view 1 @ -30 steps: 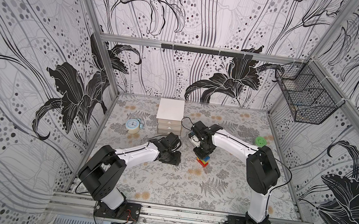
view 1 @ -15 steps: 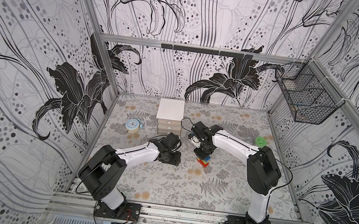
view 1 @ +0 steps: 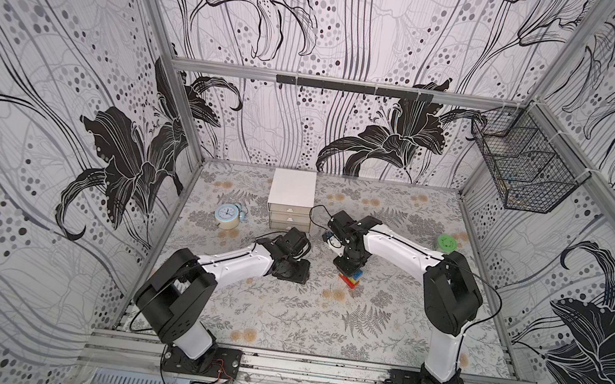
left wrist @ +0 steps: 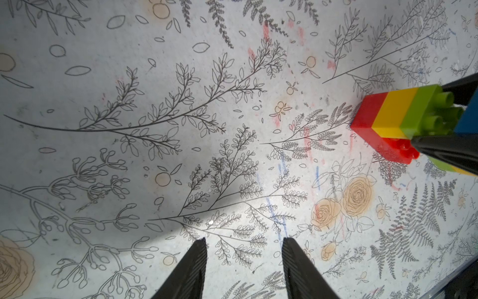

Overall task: Assemble the number 5 with lego
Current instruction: Assemble the lego brick with the lego brick.

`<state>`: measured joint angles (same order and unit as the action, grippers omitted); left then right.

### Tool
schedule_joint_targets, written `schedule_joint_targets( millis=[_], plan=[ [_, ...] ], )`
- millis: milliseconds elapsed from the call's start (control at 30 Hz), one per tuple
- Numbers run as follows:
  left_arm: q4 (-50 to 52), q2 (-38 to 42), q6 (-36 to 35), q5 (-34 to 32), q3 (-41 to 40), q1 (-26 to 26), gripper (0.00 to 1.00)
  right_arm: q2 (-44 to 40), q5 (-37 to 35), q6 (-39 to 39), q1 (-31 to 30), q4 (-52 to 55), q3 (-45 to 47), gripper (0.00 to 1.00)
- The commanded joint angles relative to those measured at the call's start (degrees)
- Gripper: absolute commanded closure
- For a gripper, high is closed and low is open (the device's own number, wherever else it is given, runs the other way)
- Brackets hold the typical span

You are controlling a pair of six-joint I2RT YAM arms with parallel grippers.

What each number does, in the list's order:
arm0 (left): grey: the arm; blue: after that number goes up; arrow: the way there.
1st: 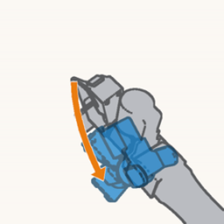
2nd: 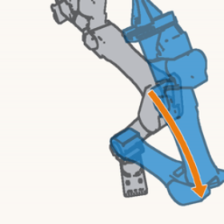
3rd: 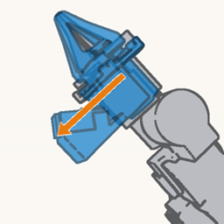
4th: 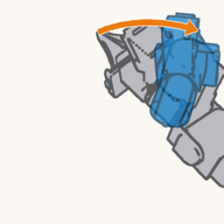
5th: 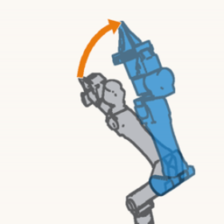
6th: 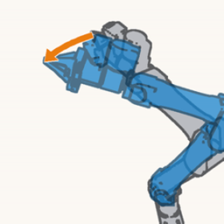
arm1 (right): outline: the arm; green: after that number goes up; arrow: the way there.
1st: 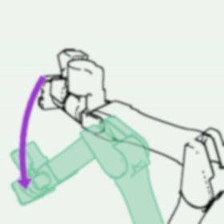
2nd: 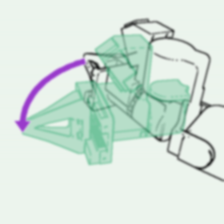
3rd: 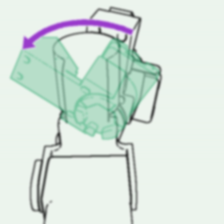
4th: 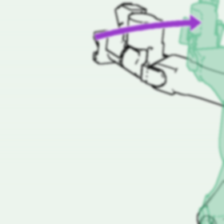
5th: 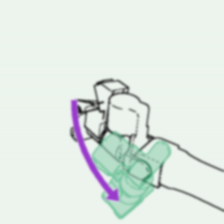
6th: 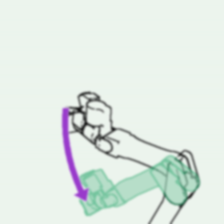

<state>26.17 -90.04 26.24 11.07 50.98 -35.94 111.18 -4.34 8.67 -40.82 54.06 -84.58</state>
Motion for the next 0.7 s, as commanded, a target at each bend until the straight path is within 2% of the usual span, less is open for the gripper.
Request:
schedule_joint_targets(
  millis=[0,667],
  plan=[
    [-1.16,-0.54,-0.76,-0.87,0.39,0.31,0.49,4.34,-0.79,0.33,-0.12,5.90,1.65,0.76],
    [-1.05,-0.24,-0.40,-0.94,0.21,0.33,0.49,6.68,0.34,0.12,-0.06,5.71,1.61,0.79]
  ],
)
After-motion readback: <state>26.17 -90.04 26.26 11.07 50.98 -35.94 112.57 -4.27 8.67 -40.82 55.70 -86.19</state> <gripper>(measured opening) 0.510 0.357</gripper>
